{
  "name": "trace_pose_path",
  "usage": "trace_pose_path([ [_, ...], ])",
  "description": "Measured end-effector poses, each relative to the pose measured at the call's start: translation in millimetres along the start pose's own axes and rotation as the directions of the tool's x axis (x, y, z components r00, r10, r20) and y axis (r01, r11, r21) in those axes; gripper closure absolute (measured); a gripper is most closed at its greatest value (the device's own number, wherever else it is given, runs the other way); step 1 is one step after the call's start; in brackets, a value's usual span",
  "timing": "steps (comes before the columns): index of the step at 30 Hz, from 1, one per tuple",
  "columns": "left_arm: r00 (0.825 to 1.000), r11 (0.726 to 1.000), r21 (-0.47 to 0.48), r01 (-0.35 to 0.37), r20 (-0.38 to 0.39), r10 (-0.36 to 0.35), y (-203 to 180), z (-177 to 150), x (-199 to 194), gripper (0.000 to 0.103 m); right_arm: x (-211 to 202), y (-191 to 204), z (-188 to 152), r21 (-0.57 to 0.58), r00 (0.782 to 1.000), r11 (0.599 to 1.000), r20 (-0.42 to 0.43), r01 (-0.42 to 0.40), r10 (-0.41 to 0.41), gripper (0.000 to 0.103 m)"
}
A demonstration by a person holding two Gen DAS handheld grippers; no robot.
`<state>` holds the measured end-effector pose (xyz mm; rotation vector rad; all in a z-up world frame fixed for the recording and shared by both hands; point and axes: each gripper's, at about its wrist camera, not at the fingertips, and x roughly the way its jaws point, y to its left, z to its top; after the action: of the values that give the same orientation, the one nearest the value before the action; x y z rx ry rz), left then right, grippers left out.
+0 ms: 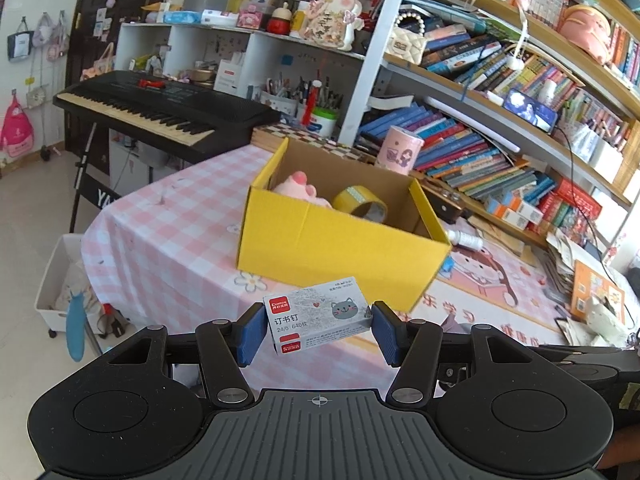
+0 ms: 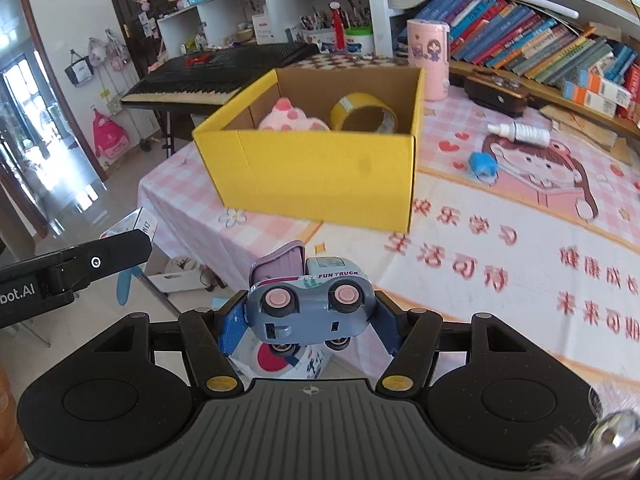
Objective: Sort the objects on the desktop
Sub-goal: 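Lower the staple box and grey truck into the yellow box with both tools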
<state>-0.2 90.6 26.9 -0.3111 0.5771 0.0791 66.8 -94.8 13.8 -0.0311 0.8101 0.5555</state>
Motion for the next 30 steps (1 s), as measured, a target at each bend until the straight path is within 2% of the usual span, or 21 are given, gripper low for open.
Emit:
trace_pose_path([
  [9,0.998,1.000,0.014,-0.016,0.054,0.016,-11.1,37.7,31.2,0.047,16.1,-26.9,55.0,-0.036,0.996,0.999,0.085,-0.020,0.023,0.041],
  [17,0.991,0.998,0.031,-0.060,0.119,0.056,-20.5,78.8,67.6,0.047,37.1,-47.8,110.7,-0.085,0.987,0.996,0.156,-0.034,0.047,0.041],
  [21,0.990,0.995,0.057,-0.085,0.115,0.078,-27.1,93.6,94.0,0.047,57.2,-56.1,134.1,-0.103,0.987,0.994,0.150,-0.040,0.056,0.041],
  [25,0.990,0.987,0.114,-0.111,0.100,0.099,-35.0,110.1,126.1,0.047,85.1,-58.0,149.8,-0.172,0.990,0.984,0.127,-0.037,0.060,0.041],
  [30,0.989,0.975,0.169,-0.143,0.052,0.136,-37.1,120.4,162.5,0.047,122.1,-62.2,164.2,-0.244,0.996,0.970,0.091,0.002,0.020,0.041],
])
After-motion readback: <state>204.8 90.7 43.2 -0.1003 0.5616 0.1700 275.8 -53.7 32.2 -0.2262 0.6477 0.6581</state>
